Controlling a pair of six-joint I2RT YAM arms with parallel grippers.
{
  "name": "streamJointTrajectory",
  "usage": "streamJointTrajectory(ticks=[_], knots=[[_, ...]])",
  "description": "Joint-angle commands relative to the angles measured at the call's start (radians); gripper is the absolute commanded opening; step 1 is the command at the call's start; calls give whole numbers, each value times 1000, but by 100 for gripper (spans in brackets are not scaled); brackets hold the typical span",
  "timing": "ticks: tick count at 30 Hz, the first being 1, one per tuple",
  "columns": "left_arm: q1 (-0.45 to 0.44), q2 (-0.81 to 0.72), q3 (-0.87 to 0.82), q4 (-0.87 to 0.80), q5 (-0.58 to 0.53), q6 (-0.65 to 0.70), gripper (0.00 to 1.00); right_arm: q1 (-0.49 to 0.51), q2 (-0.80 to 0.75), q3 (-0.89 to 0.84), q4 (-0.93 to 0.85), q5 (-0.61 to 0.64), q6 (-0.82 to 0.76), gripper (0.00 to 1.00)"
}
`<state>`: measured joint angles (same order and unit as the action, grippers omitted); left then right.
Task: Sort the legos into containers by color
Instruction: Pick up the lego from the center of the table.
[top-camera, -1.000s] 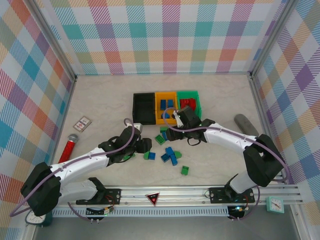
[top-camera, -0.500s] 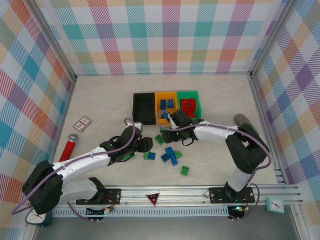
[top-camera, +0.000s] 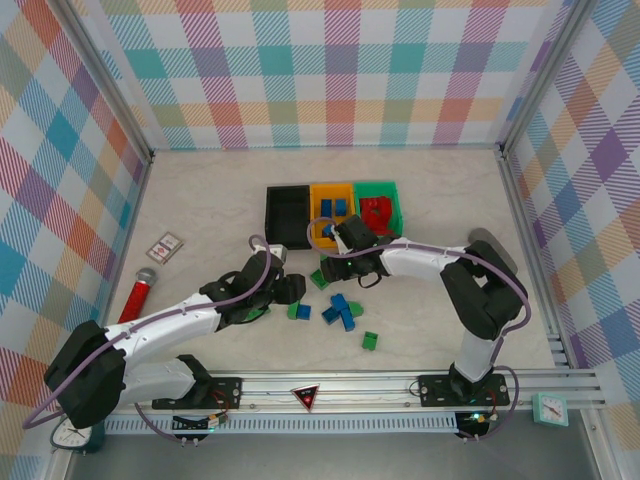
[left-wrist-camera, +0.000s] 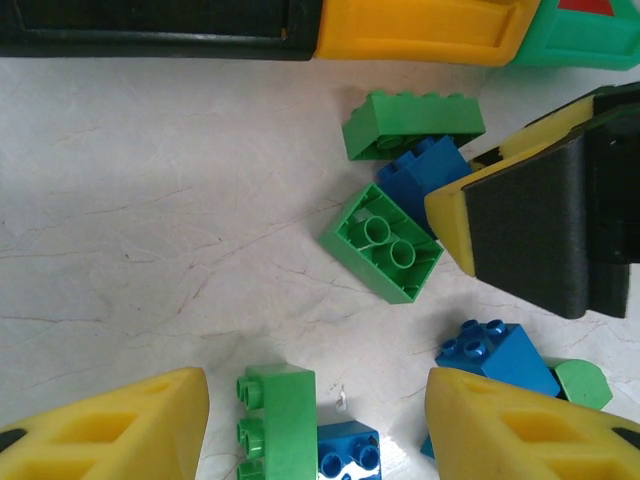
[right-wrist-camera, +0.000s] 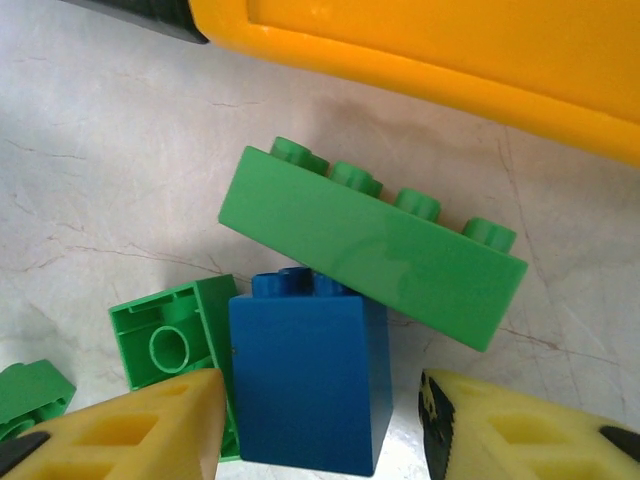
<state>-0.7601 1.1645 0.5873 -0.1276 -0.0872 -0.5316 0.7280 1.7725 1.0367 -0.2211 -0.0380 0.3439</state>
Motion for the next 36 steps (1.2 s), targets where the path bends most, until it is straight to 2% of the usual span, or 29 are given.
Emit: streamJointTrajectory(ticks=[1,12,21,30,36], knots=[[-10,9,26,-7,7,3,59,7,13,25,-1,13,1,53],[-11,14,27,1,5,8,59,8,33,34,-12,21,-5,52],[-10,17,25,0,5,6,59,10,22,28,-11,25,-7,37],[-11,8,11,8,3,4,59,9,-123,-42,-41,40,5,33],[-11,12,13,14,13,5,59,5,-243,-42,-96,95,-14,33]])
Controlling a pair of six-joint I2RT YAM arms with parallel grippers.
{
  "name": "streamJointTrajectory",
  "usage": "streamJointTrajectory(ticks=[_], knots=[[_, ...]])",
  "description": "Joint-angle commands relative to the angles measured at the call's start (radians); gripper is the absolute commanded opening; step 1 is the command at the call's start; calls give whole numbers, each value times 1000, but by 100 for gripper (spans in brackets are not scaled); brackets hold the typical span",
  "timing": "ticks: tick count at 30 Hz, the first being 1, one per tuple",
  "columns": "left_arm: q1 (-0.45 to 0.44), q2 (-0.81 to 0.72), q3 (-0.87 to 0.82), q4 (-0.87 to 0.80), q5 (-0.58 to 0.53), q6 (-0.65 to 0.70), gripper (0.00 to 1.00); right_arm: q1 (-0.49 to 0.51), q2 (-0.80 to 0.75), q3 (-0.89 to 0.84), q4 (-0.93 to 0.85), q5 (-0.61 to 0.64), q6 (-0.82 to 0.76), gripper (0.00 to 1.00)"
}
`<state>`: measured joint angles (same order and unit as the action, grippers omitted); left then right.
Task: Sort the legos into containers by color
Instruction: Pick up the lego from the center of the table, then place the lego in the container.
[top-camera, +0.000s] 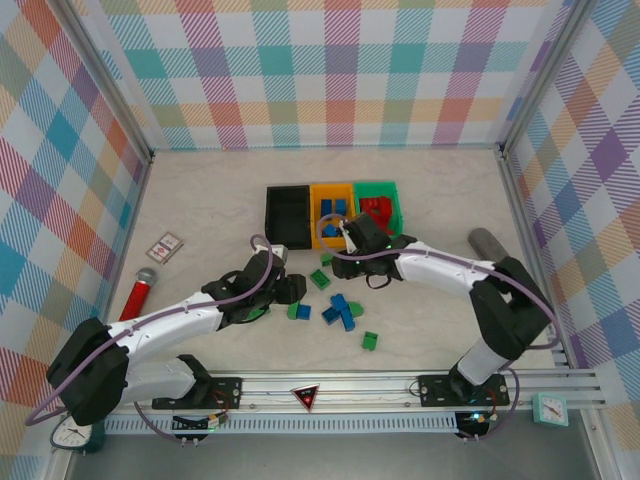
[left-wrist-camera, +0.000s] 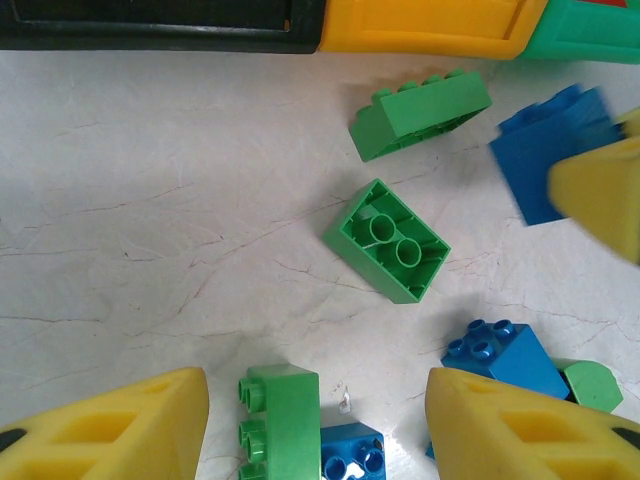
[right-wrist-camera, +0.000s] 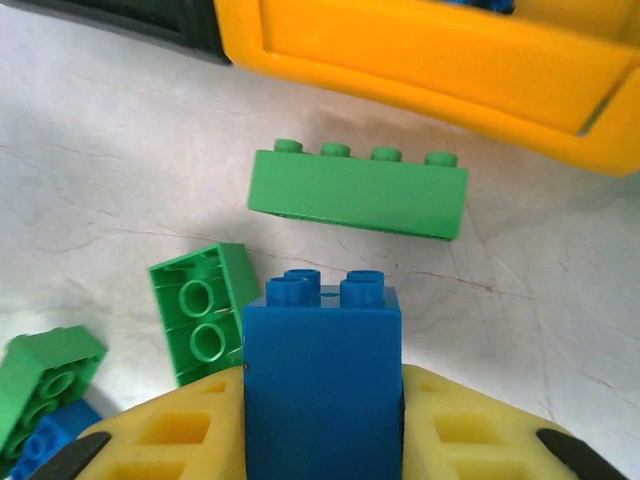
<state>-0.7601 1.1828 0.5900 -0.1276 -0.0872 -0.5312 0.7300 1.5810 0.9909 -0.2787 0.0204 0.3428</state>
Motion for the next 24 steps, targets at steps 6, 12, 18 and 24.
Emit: streamJointTrajectory(ticks=[6,12,18,24], knots=[[-14,-5,5,20,26,6,59,-43,-43,103,-60,49,-43,33],[-31,-11,14,-6,38,9,59,-101,96,255,-64,46,-66,34],[-71,-14,40,-61,14,18,60,-142,247,414,-99,72,-105,37],[-120,22,68,-90,-9,22,60,-165,301,486,-132,32,-114,48]])
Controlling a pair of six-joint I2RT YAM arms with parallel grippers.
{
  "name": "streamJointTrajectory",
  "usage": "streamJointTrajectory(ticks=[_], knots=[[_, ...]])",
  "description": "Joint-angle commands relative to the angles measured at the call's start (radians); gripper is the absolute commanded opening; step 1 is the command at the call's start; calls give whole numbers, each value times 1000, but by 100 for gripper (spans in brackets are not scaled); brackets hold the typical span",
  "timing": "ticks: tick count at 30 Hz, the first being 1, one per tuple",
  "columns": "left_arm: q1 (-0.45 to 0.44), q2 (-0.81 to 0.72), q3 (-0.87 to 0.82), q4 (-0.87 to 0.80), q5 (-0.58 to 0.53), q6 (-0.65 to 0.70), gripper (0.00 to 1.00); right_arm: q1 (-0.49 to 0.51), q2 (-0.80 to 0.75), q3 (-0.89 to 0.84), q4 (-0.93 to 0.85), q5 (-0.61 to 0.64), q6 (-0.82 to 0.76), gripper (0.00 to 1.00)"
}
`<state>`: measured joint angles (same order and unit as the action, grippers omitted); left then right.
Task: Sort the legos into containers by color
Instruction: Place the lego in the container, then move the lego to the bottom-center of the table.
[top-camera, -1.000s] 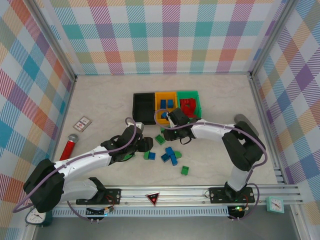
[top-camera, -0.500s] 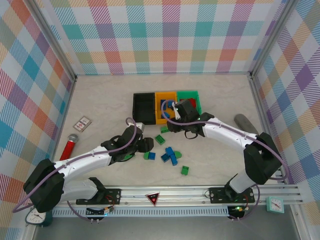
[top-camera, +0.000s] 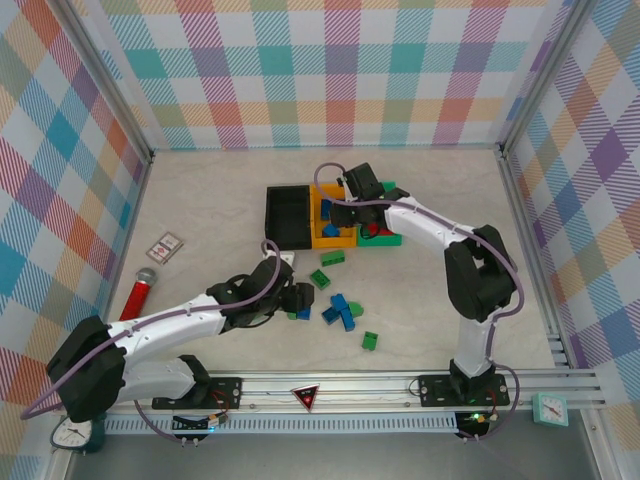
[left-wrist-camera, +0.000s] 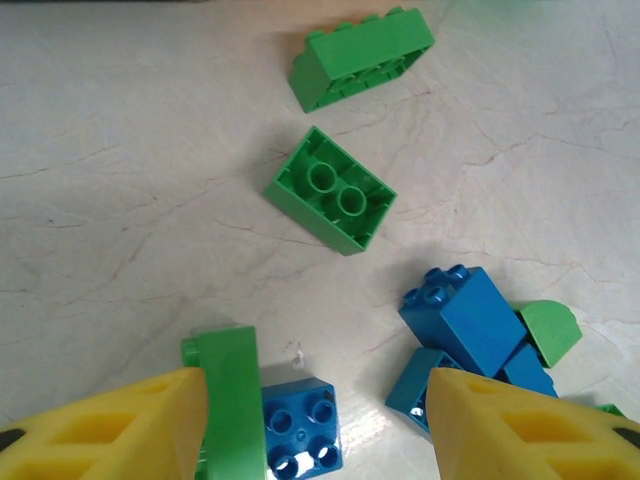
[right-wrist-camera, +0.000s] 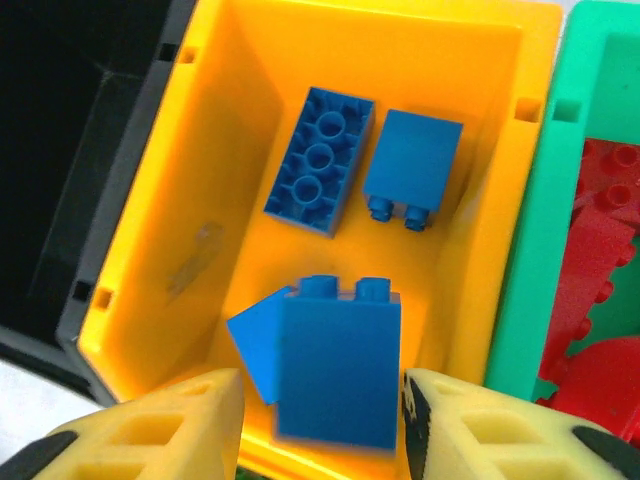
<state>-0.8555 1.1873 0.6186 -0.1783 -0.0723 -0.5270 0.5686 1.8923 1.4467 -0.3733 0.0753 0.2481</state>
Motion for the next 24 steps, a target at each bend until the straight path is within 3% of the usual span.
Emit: streamJointTrajectory(ticks=[1,10,18,24], knots=[[-34,27,49,-50,-31,21,60,-4,-20,21,-32,-33,-15,49],[-110,164,143,-177,-65,29,60,9,-222,-181,-21,-113,15,51],[-117,282,166,-247,-39,-1,59,54,-465,-435,-79,-109,51,50],[-117,365,220,-372,-149,18,59,57,-590,-557,-118,-88,81,50]])
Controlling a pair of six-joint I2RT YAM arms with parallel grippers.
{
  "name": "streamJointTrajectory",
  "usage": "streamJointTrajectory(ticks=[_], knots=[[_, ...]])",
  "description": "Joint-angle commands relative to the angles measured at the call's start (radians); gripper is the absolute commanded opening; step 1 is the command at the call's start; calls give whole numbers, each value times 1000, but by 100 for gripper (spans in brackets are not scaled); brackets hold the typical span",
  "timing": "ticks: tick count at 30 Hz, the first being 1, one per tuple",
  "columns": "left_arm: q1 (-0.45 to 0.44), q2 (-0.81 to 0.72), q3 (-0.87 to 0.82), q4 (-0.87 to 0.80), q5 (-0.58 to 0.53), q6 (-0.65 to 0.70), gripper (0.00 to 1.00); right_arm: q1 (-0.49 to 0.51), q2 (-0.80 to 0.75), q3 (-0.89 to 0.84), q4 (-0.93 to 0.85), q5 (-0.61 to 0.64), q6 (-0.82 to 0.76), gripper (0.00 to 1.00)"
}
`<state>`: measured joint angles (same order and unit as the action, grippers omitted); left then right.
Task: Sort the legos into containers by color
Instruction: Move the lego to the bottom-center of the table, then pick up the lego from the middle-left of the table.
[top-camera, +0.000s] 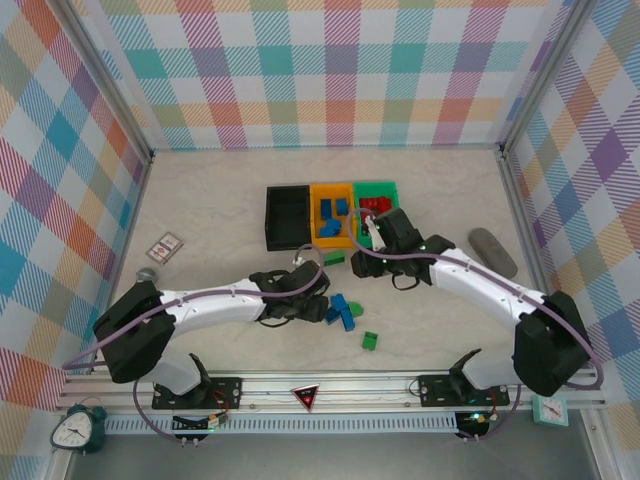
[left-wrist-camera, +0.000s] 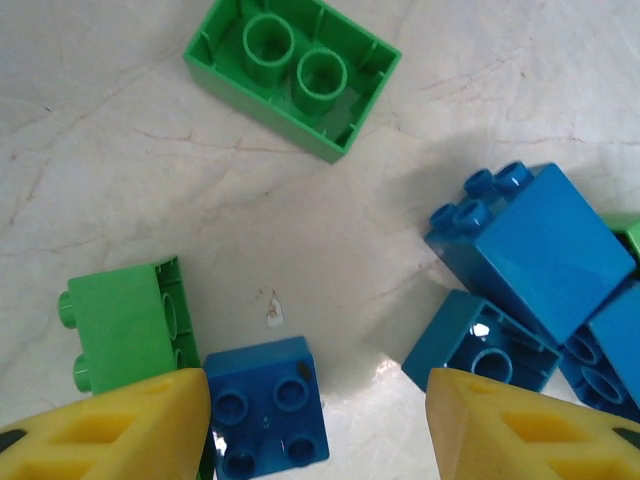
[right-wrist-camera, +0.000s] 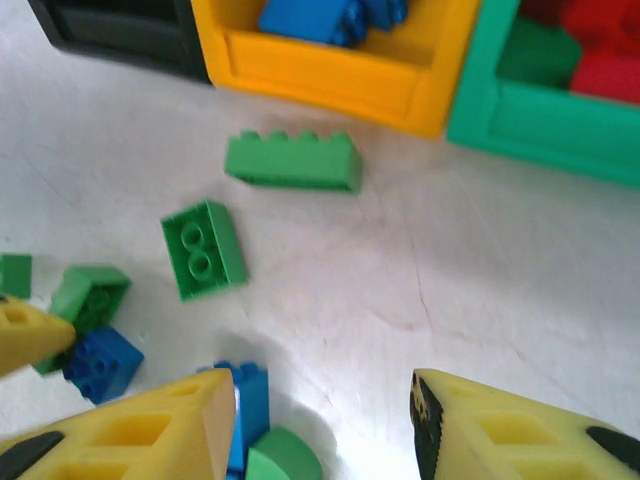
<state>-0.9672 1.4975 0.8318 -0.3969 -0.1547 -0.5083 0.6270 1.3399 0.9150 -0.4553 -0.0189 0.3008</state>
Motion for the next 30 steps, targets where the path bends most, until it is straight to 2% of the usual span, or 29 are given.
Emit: streamJointTrajectory(ticks=[1,4,8,11,15,19,23,30], knots=[[-5,66,22,-197,-106,2,59,-1,-47,-37,-41,10,29,51],[-5,63,37,-295,-214,5,59,-1,-69,-67,-38,17,40,51],[-5,12,36,-347,-266,5,60,-1,-74,-87,-20,16,54,51],[-5,-45,39,-314,-216,15,61,-1,-65,-92,-3,2,62,50],[-19,-118,23,-191,-87,21,63,0,-62,-97,1,-1,66,50],[-21,-123,0,-95,2,-19,64,1,-72,-108,-2,3,68,50],[-21,-65,-2,-95,35,-43,63,2,-91,-127,-2,10,73,50],[-21,26,-8,-124,23,-60,62,1,-106,-159,9,9,85,51]])
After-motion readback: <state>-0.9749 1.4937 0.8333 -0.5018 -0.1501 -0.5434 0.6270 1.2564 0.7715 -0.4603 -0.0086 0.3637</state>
